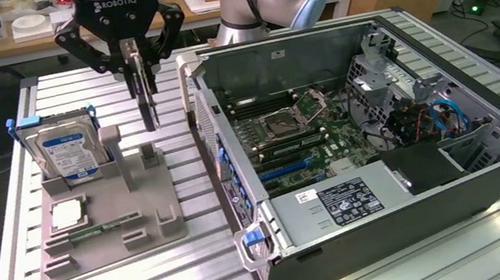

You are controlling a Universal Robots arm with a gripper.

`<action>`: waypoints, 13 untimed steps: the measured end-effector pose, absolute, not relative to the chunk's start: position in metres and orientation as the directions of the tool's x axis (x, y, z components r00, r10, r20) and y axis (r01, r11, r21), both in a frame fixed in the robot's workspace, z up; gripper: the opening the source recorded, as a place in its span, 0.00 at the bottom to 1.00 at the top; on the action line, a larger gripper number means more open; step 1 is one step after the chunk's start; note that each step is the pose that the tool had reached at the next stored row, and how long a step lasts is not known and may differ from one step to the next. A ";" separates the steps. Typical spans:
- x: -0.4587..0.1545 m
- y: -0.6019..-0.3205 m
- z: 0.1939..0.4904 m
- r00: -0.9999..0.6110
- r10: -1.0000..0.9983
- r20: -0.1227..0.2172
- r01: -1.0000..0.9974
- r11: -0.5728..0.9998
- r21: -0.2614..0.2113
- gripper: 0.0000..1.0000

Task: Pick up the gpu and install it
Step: 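Pick up the gpu and move the gpu toward the slot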

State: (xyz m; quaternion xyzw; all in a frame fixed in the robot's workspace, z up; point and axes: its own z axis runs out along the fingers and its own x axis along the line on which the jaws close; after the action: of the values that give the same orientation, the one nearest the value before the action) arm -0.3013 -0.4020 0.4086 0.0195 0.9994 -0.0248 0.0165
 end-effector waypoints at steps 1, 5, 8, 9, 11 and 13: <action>-0.301 -0.402 0.409 -0.999 0.038 -0.034 0.040 0.998 -0.049 0.28; -0.297 -0.402 0.409 -0.999 0.038 -0.034 0.040 0.998 -0.049 0.28; -0.295 -0.402 0.409 -0.999 0.038 -0.034 0.040 0.998 -0.049 0.28; -0.294 -0.402 0.409 -0.999 0.038 -0.034 0.040 0.998 -0.049 0.28; -0.293 -0.402 0.409 -0.999 0.038 -0.034 0.040 0.998 -0.049 0.28; -0.291 -0.402 0.409 -0.999 0.038 -0.034 0.040 0.998 -0.049 0.28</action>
State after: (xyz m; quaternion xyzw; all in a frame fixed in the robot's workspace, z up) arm -0.2915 -0.4020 0.4086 0.0195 0.9994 -0.0248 0.0165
